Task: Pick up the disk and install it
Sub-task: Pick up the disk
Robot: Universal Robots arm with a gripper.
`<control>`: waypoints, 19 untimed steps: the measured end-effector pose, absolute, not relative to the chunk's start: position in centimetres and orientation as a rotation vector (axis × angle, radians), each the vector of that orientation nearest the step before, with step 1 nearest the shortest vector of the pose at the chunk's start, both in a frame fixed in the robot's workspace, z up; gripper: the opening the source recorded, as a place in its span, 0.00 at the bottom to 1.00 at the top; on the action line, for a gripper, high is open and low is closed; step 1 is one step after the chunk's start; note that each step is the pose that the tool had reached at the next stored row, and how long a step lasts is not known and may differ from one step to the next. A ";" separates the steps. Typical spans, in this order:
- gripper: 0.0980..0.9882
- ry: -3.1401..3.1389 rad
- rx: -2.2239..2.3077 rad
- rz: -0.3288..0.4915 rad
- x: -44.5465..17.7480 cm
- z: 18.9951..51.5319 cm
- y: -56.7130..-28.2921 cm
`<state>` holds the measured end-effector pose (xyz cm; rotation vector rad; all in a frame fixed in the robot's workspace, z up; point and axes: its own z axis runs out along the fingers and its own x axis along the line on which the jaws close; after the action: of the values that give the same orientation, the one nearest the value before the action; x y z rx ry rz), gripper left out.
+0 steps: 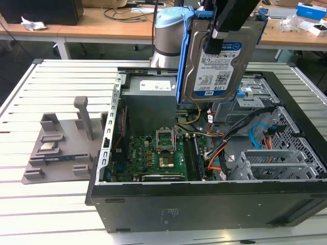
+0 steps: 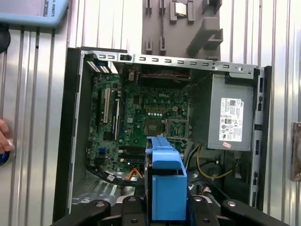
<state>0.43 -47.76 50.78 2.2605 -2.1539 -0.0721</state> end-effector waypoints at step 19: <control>0.30 -2.154 2.260 -0.072 0.4 50.3 -52.4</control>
<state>0.41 -52.35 50.32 2.2605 -2.1539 -0.0722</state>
